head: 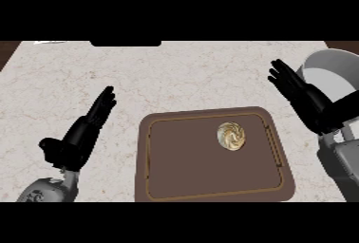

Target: Pick the cupcake from the tray and place it in the pot

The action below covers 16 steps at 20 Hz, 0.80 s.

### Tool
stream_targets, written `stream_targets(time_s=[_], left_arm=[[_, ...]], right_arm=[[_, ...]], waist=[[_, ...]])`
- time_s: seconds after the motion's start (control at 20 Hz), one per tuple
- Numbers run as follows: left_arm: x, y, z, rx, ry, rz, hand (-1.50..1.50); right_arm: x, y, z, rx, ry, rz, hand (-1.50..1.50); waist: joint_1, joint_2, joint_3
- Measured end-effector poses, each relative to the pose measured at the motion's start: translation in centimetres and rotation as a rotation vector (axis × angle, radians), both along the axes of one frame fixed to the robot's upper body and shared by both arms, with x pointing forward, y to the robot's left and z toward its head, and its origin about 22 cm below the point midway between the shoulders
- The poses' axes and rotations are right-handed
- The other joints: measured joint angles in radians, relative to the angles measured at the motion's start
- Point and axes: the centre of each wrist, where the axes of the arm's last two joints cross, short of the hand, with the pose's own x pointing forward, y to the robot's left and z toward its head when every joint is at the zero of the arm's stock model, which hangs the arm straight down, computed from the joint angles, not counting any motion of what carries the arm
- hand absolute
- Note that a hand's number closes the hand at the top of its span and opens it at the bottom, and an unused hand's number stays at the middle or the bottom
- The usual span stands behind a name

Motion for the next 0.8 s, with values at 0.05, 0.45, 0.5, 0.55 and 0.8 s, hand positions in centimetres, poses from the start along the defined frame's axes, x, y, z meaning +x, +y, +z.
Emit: stream_targets(time_s=[0.05, 0.45, 0.5, 0.55, 0.8], left_arm=[[-0.4, 0.0, -0.2, -0.004, -0.003, 0.007, 0.00], [-1.5, 1.7, -1.5, -0.073, -0.063, 0.228, 0.00], [-1.9, 1.7, -1.9, -0.081, -0.066, 0.244, 0.00], [-2.0, 1.7, -2.0, -0.088, -0.075, 0.254, 0.00], [-2.5, 1.1, -3.2, -0.117, -0.086, 0.284, 0.00]], right_arm=[[-0.2, -0.5, 0.3, 0.003, -0.037, -0.002, 1.50], [-1.3, -6.6, 5.8, -0.083, -0.584, -0.223, -1.50], [-2.0, -7.0, 4.7, -0.094, -0.616, -0.273, -1.50], [-2.7, -7.0, 3.3, -0.095, -0.654, -0.300, -1.50], [-6.8, -5.6, -0.8, -0.035, -0.858, -0.284, -1.50]], waist=[[0.003, 0.001, 0.002], [-0.026, -0.009, 0.008], [-0.026, -0.007, 0.008], [-0.023, -0.005, 0.009], [-0.015, -0.001, 0.009]])
